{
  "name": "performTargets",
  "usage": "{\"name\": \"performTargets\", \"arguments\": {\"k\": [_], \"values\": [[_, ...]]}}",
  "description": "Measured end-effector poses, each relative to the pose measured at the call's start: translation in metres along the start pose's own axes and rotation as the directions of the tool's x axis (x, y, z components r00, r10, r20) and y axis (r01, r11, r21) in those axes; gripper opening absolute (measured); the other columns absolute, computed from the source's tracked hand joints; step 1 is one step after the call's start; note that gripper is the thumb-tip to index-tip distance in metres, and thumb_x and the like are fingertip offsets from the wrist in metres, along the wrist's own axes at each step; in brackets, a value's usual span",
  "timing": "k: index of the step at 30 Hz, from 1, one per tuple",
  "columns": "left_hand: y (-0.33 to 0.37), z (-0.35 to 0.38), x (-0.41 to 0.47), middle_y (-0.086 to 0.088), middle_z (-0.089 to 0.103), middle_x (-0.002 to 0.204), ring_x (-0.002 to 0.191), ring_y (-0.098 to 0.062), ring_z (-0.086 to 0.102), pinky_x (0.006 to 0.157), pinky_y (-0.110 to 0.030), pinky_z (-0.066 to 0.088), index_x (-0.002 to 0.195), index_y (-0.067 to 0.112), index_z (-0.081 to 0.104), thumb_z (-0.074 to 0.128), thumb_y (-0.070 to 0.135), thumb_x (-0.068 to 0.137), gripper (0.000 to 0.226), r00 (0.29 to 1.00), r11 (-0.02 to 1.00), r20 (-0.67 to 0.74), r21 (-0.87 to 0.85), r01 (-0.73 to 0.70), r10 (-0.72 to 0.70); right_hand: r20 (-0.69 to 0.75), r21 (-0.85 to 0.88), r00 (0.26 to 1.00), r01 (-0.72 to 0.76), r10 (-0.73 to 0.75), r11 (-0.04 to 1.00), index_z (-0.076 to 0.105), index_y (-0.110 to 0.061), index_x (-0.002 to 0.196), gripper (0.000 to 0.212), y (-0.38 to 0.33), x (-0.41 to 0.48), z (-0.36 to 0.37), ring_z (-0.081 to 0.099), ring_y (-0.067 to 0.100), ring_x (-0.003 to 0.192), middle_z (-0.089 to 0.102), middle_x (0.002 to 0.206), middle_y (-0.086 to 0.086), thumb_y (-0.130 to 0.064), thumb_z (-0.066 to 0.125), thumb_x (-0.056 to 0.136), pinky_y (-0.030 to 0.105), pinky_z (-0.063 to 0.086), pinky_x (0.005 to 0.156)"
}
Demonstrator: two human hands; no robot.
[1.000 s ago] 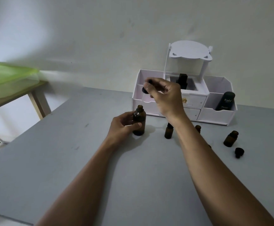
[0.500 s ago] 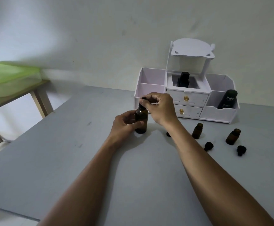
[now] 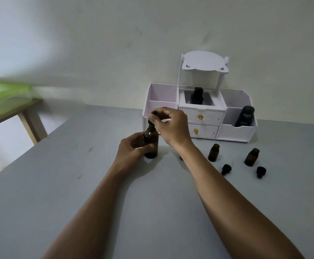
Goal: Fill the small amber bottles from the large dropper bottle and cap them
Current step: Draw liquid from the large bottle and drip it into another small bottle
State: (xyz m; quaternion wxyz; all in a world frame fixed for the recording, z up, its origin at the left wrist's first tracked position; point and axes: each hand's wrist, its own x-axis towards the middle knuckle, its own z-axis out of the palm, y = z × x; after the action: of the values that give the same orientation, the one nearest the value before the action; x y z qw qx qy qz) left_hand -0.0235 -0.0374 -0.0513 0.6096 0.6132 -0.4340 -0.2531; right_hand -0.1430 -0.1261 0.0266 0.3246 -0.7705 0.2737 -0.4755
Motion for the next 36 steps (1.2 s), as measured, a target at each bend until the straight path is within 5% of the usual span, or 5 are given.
{"name": "performTargets", "arguments": {"k": [9,15,22,27,36], "values": [[0.018,0.015,-0.019,0.003,0.069,0.12,0.108,-0.01,0.065,0.083,-0.027,0.053,0.136,0.025,0.057,0.076,0.035,0.079,0.061,0.873,0.923,-0.332,0.27,-0.275,0.357,-0.125,0.194,0.987,0.124,-0.101,0.973,0.076,-0.01,0.097,0.015,-0.039,0.017,-0.028,0.074,0.015,0.081,0.077,0.088,0.002,-0.021,0.073,0.088,0.039,0.061,0.08],[0.056,0.065,-0.049,0.001,0.069,0.09,0.081,-0.015,0.067,0.07,-0.031,0.054,0.112,0.014,0.067,0.072,0.013,0.083,0.029,0.748,0.799,-0.283,0.254,-0.545,0.6,-0.257,0.381,0.96,0.206,-0.111,0.901,0.072,-0.007,0.102,0.015,-0.053,0.021,-0.09,0.073,0.011,0.072,0.074,0.08,0.004,-0.004,0.072,0.088,0.027,0.06,0.077],[0.062,0.14,-0.064,0.009,0.063,0.132,0.118,-0.004,0.06,0.097,-0.025,0.054,0.137,0.029,0.057,0.076,0.028,0.088,0.053,0.953,0.966,0.234,0.129,-0.225,0.191,-0.253,0.161,0.967,0.078,-0.035,0.984,0.077,-0.021,0.089,0.003,-0.011,0.01,-0.172,0.072,0.008,0.074,0.076,0.075,-0.012,-0.02,0.076,0.086,0.026,0.058,0.075],[0.047,0.176,-0.04,0.003,0.043,0.156,0.14,-0.014,0.044,0.11,-0.028,0.038,0.154,0.022,0.038,0.074,0.026,0.089,0.075,0.984,0.989,0.176,0.146,-0.008,-0.018,-0.251,0.169,0.966,-0.026,0.069,0.985,0.077,-0.017,0.083,0.004,0.015,0.006,-0.194,0.074,0.012,0.069,0.075,0.069,-0.008,-0.013,0.078,0.084,0.021,0.056,0.069],[0.029,0.189,-0.012,-0.003,0.063,0.137,0.125,-0.016,0.06,0.102,-0.022,0.044,0.147,0.014,0.049,0.079,0.02,0.085,0.069,0.985,0.988,0.162,0.154,0.033,-0.058,-0.175,0.134,0.975,-0.112,0.135,0.985,0.077,-0.014,0.084,0.002,0.032,0.006,-0.195,0.074,0.013,0.07,0.075,0.073,-0.001,-0.013,0.078,0.083,0.014,0.05,0.055]]}}
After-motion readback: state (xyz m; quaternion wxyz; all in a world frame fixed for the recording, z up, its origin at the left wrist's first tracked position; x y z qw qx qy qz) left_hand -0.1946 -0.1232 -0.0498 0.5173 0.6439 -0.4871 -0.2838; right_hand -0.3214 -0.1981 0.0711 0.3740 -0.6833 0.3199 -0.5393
